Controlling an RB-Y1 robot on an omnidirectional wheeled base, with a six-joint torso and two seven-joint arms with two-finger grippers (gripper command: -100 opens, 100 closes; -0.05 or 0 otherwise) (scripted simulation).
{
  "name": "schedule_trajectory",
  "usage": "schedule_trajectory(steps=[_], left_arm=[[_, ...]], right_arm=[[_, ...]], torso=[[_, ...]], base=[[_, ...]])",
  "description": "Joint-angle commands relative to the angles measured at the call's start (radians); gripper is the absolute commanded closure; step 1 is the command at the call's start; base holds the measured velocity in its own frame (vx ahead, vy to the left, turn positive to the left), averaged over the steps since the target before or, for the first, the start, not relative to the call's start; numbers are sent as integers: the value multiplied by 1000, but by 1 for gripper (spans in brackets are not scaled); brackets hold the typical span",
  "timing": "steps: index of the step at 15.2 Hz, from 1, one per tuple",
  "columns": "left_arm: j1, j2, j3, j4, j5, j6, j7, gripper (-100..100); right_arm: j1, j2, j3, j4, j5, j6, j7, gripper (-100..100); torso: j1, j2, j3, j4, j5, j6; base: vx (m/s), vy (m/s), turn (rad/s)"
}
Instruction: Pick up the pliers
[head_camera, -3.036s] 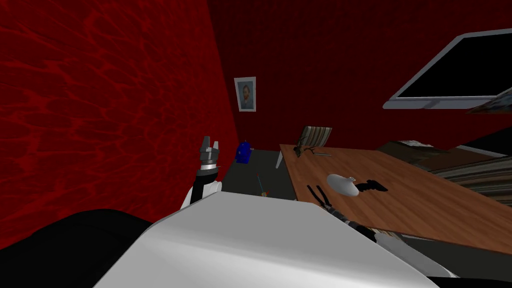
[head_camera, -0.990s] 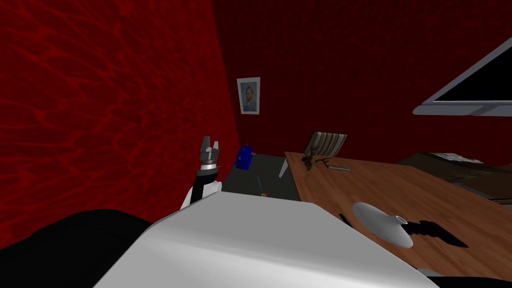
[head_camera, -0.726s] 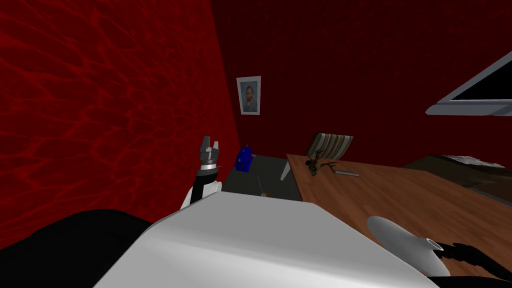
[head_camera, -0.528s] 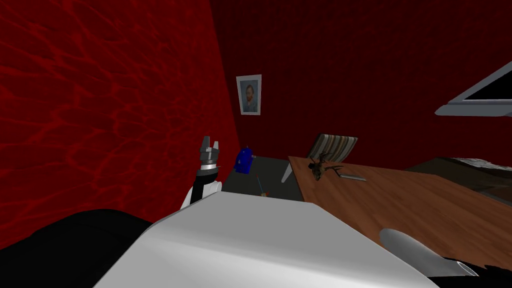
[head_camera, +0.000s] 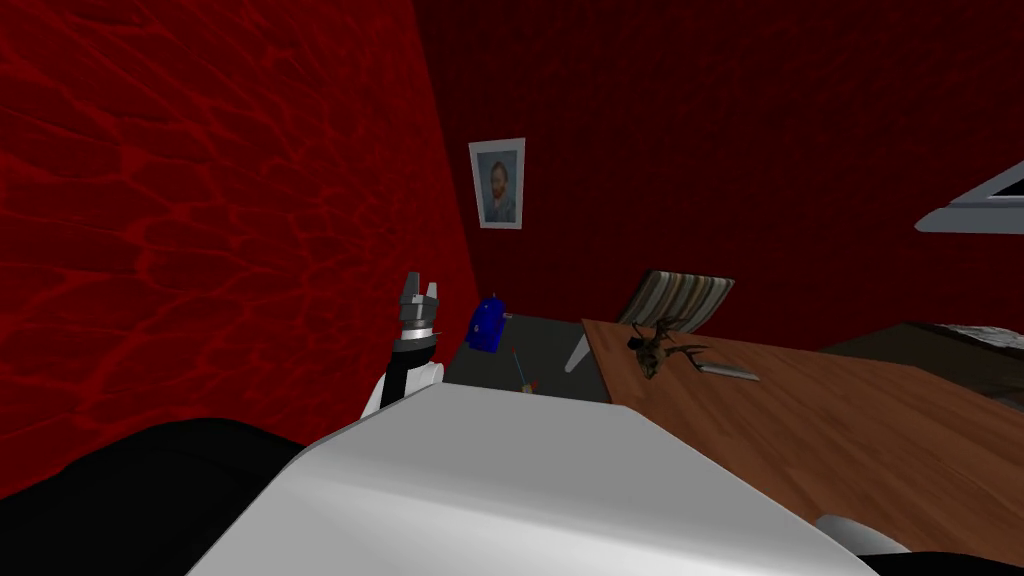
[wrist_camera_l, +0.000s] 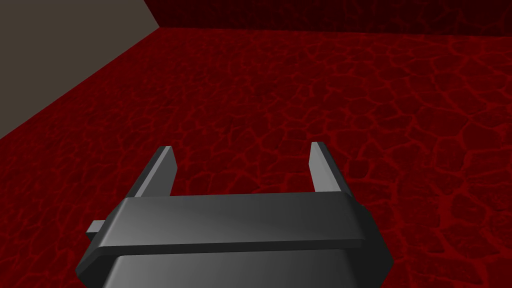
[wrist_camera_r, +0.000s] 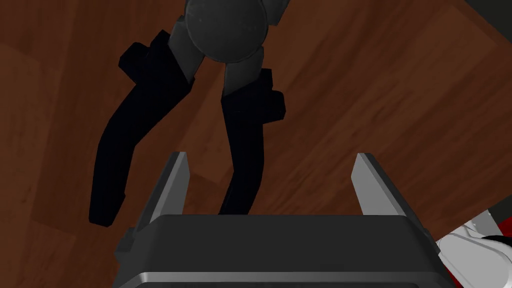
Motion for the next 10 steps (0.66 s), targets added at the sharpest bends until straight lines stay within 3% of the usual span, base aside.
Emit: schedule_trajectory(steps=[1, 5, 6, 7, 9, 10], left_arm=[[0, 0, 0, 0, 0, 0, 0, 0], [0, 0, 0, 0, 0, 0, 0, 0], [0, 0, 0, 0, 0, 0, 0, 0], [0, 0, 0, 0, 0, 0, 0, 0], [0, 0, 0, 0, 0, 0, 0, 0], [0, 0, 0, 0, 0, 0, 0, 0]], right_arm=[[-16, 31, 8, 20, 1, 14, 10, -100], [-39, 78, 19, 50, 2, 36, 24, -100], [-30, 58, 15, 36, 1, 27, 16, -100], [-16, 31, 8, 20, 1, 14, 10, 100], [-4, 8, 2, 5, 0, 4, 2, 100], [-12, 25, 6, 16, 1, 16, 9, 100]], torso=[[0, 0, 0, 0, 0, 0], [-2, 11, 6, 3, -1, 0], [-2, 12, 7, 3, -1, 0], [-2, 12, 7, 3, -1, 0], [2, 8, 5, 2, 0, 2], [3, 7, 4, 1, 0, 2]], base=[[7, -12, 60], [-49, -31, 56], [-34, -21, 17], [10, 8, -66], [46, 33, -75], [29, 25, -39]])
